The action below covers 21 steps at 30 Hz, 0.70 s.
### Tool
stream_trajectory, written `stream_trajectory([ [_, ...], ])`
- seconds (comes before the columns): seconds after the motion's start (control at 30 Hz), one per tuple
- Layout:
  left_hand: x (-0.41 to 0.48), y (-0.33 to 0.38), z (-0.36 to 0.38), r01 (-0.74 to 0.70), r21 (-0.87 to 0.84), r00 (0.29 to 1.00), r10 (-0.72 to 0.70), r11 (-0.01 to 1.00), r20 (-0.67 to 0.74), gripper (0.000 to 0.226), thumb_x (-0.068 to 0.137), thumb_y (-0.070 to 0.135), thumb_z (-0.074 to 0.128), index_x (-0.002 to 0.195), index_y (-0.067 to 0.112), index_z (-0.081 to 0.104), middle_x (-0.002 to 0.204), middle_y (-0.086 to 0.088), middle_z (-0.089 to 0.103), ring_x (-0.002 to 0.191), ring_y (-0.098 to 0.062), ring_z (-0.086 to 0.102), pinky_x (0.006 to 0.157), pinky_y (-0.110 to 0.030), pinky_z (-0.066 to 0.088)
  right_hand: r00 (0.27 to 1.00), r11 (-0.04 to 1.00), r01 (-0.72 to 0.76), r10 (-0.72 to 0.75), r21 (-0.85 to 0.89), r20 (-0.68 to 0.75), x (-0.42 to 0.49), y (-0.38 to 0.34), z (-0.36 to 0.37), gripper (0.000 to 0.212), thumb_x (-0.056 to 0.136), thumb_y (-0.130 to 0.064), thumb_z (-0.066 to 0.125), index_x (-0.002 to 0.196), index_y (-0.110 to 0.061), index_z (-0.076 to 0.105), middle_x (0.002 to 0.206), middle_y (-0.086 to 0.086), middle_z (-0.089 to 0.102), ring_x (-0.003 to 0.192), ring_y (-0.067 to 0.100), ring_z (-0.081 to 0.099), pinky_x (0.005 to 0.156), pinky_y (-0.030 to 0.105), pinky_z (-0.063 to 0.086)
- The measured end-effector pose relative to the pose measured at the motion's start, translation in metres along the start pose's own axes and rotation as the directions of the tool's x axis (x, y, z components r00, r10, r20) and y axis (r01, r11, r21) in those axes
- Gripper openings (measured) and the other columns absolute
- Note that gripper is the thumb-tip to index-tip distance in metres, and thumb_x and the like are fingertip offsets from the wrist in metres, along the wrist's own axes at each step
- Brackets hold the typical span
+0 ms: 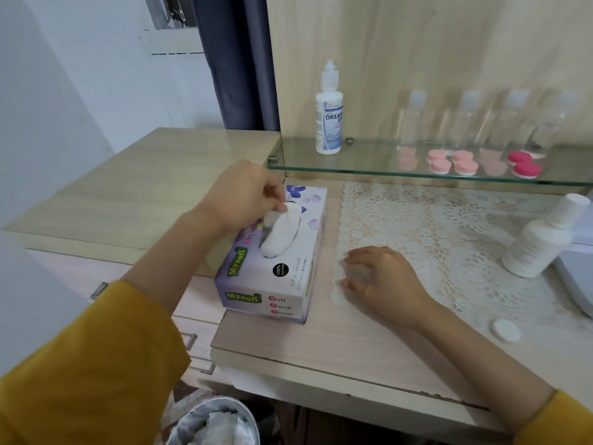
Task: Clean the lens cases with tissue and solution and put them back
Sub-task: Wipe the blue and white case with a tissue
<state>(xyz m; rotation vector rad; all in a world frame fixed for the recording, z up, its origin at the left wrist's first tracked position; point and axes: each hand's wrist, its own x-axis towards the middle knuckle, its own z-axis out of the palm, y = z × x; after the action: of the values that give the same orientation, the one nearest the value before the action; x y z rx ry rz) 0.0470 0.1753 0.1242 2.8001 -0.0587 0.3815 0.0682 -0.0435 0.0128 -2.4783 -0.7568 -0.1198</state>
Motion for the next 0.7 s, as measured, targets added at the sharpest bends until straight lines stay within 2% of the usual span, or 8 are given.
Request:
stream_trajectory([
  [0.1,0.004,0.017,-0.014,-0.036,-0.094,0.999,0.034,0.995,-0.027,0.006,0.077,0.011,0.071,0.075,0.011,0.066,0.079,-0.003,0.066,0.075,-0.015,0.059,0.068,-0.015,0.041,0.991,0.996,-0.003,0.016,0.093,-0.136,-0.002,0.002,-0.015,0.024,0.082,-0.020,0.066,0.106,-0.015,0.069,0.114,-0.004,0.065,0.108,0.014,0.056,0.089,0.019,0.034],
  [0.2,0.006,0.040,-0.012,-0.091,-0.157,0.995,0.096,0.983,0.029,0.008,0.082,0.014,0.066,0.079,0.016,0.059,0.082,-0.003,0.064,0.077,-0.016,0.058,0.071,-0.020,0.044,0.962,0.963,0.049,0.026,0.264,-0.272,-0.005,0.002,-0.039,0.019,0.085,-0.017,0.063,0.103,-0.018,0.069,0.099,-0.012,0.066,0.094,0.004,0.060,0.090,0.020,0.043],
  [0.27,0.006,0.057,-0.003,-0.133,-0.159,0.987,0.145,0.978,0.066,0.006,0.083,0.014,0.066,0.082,0.015,0.060,0.080,-0.002,0.063,0.073,-0.013,0.057,0.068,-0.018,0.043,0.951,0.928,0.081,0.038,0.364,-0.307,-0.007,0.001,-0.054,0.024,0.089,-0.020,0.058,0.111,-0.023,0.065,0.096,-0.019,0.063,0.090,-0.007,0.059,0.086,0.011,0.042],
  [0.33,0.005,0.074,0.007,-0.178,-0.187,0.977,0.197,0.966,0.086,0.006,0.080,0.011,0.068,0.084,0.011,0.063,0.074,-0.001,0.062,0.064,-0.006,0.054,0.062,-0.012,0.041,0.954,0.882,0.090,0.058,0.463,-0.296,-0.009,0.002,-0.066,0.026,0.093,-0.020,0.050,0.116,-0.024,0.061,0.097,-0.016,0.065,0.092,-0.009,0.058,0.084,0.008,0.042],
  [0.4,0.001,0.089,0.018,-0.210,-0.248,0.964,0.243,0.946,0.109,0.008,0.077,0.004,0.069,0.083,0.008,0.065,0.069,0.004,0.060,0.059,0.000,0.053,0.060,-0.008,0.042,0.961,0.836,0.064,0.095,0.545,-0.259,-0.012,0.006,-0.076,0.027,0.096,-0.019,0.044,0.117,-0.020,0.061,0.095,-0.009,0.068,0.093,-0.005,0.059,0.086,0.013,0.043],
  [0.47,-0.003,0.100,0.028,-0.248,-0.316,0.949,0.296,0.916,0.112,0.011,0.075,-0.003,0.069,0.083,0.004,0.067,0.069,0.011,0.058,0.062,0.002,0.055,0.063,-0.011,0.047,0.964,0.823,0.036,0.120,0.567,-0.236,-0.017,0.011,-0.082,0.027,0.097,-0.015,0.042,0.114,-0.017,0.062,0.088,-0.007,0.067,0.087,-0.003,0.061,0.084,0.017,0.043],
  [0.57,-0.010,0.112,0.041,-0.305,-0.386,0.927,0.364,0.871,0.089,0.014,0.074,-0.007,0.068,0.082,0.003,0.071,0.068,0.013,0.061,0.067,0.001,0.059,0.066,-0.016,0.050,0.967,0.827,0.009,0.136,0.562,-0.215,-0.027,0.021,-0.085,0.022,0.094,-0.014,0.048,0.104,-0.017,0.067,0.082,-0.008,0.066,0.074,-0.006,0.060,0.075,0.012,0.045],
  [0.7,-0.016,0.120,0.057,-0.321,-0.414,0.920,0.384,0.852,0.075,0.016,0.075,-0.006,0.067,0.081,0.008,0.073,0.071,0.007,0.066,0.064,0.008,0.059,0.063,-0.007,0.043,0.985,0.801,-0.004,0.108,0.598,-0.138,-0.043,0.029,-0.096,0.024,0.081,-0.041,0.057,0.089,-0.023,0.072,0.066,-0.012,0.064,0.066,0.002,0.058,0.069,0.021,0.047],
])
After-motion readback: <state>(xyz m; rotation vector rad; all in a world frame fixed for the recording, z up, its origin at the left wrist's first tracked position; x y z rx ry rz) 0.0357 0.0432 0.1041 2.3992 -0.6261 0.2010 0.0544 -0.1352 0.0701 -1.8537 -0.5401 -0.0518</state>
